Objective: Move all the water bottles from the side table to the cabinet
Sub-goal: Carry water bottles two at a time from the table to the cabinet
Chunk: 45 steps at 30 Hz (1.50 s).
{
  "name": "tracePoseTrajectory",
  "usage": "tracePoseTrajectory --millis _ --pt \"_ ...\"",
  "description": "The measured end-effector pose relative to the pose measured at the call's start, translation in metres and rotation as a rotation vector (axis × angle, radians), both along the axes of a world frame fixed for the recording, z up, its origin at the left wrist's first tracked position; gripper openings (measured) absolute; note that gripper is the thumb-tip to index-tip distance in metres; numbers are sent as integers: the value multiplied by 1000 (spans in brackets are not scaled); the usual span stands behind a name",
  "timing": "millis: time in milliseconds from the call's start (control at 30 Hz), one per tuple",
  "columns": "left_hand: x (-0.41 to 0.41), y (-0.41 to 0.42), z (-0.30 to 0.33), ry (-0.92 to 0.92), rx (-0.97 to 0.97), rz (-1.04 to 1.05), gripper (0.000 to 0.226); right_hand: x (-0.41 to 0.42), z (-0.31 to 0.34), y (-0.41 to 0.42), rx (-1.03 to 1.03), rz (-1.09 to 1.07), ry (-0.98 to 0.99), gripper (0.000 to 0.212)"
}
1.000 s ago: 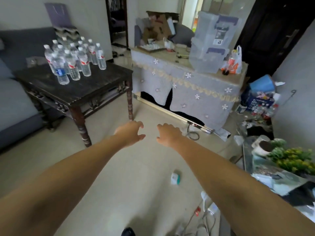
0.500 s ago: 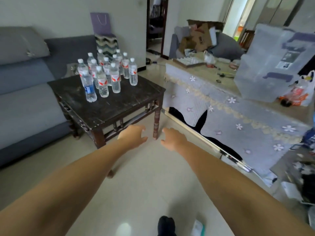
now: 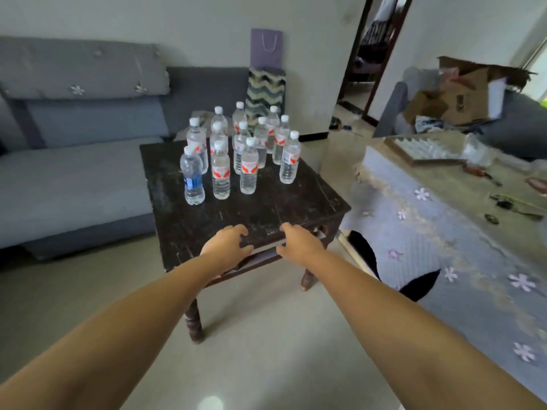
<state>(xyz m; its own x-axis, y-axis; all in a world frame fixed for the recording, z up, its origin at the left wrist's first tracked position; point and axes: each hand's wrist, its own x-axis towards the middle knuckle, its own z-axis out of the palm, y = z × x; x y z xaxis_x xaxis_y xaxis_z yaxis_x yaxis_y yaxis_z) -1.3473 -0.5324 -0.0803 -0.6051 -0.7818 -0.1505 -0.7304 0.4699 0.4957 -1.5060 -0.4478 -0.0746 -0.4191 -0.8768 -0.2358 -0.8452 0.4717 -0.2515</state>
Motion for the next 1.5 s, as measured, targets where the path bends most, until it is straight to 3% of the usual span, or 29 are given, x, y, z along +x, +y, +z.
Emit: tracePoseTrajectory --millis 200,467,700,933,1133,1333,1500 --pt "6 -78 -23 75 90 169 42 -1 -22 -92 -6 100 -108 50" --pt "6 -222 -42 141 145 306 40 -21 -41 -234 -50 34 -221 59" --pt "4 -315 -71 76 276 427 76 -25 -79 -325 -174 -149 -379 76" --pt "-15 -347 -112 393 348 437 89 -37 -124 -366 -312 -233 -537 99" --pt "-26 -364 -143 503 381 466 94 -36 -151 -389 -561 -219 -730 87" --pt "-30 -370 -159 473 369 528 75 -37 -164 -399 -606 -239 -772 71" --pt "-34 -364 -145 441 370 486 63 -49 -153 -390 -509 -200 -779 61"
